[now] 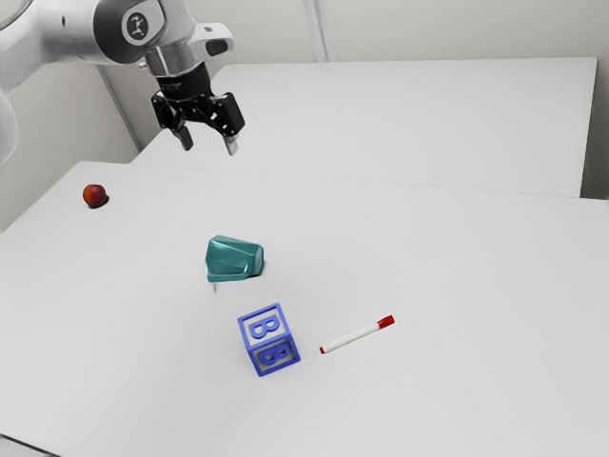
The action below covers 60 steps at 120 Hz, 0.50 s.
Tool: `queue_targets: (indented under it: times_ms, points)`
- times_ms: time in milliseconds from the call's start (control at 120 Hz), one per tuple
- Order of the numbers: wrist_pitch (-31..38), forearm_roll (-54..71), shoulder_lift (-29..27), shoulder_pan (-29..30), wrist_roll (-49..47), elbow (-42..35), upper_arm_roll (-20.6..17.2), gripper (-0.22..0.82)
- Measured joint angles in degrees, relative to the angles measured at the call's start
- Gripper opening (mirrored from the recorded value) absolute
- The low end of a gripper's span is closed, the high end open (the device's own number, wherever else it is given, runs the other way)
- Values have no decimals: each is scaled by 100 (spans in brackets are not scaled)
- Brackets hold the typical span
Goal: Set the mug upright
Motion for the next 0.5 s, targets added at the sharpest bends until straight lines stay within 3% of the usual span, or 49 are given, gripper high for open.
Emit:
queue_targets:
  times_ms: [500]
  points:
    - [-95,-161,-132,156,-86,-352,11,60]
